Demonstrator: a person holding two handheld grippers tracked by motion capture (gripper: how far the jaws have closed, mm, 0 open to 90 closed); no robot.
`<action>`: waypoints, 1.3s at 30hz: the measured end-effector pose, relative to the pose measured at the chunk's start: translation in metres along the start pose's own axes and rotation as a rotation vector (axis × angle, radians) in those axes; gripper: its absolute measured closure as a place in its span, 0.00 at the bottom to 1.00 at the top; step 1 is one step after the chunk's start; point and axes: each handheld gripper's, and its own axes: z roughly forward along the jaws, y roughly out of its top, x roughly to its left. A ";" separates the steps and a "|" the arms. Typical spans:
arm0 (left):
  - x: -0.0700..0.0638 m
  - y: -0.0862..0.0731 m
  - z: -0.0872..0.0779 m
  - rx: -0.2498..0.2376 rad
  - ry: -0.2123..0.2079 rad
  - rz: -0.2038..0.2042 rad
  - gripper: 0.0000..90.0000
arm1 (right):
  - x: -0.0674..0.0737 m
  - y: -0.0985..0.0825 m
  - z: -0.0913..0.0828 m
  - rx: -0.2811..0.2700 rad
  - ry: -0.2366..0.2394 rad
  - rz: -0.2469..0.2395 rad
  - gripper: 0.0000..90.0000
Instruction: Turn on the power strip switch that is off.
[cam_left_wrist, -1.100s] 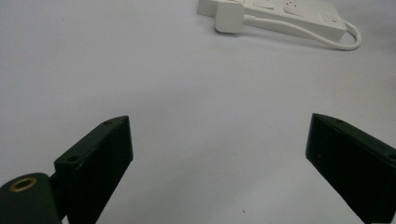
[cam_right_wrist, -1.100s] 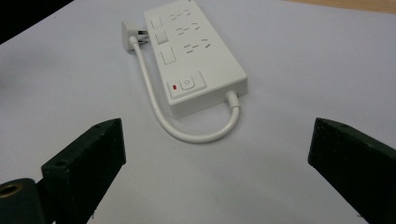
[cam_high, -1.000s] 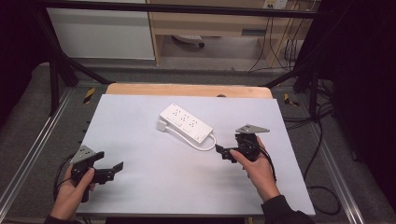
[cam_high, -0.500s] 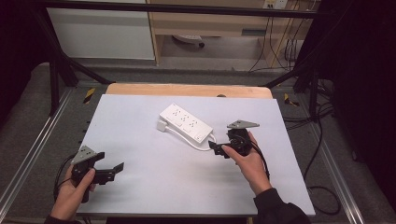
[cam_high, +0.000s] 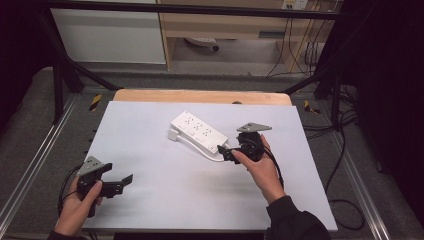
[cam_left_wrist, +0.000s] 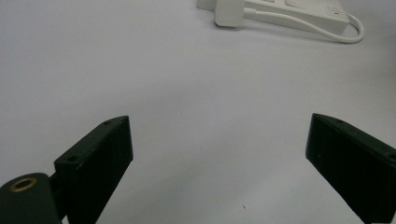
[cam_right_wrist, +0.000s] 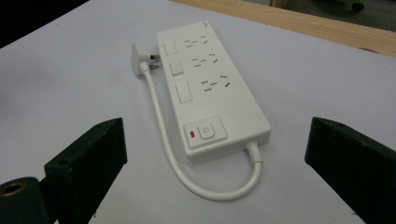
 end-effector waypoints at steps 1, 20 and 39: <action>0.000 0.000 0.000 -0.001 0.000 0.000 0.08 | 0.001 0.002 0.001 -0.003 -0.002 0.000 0.07; 0.000 0.000 0.001 0.002 -0.002 0.009 0.08 | 0.011 0.044 0.029 -0.026 -0.002 -0.008 0.09; -0.001 0.000 0.002 0.006 -0.007 0.005 0.08 | 0.009 0.064 0.062 -0.029 -0.016 0.004 0.18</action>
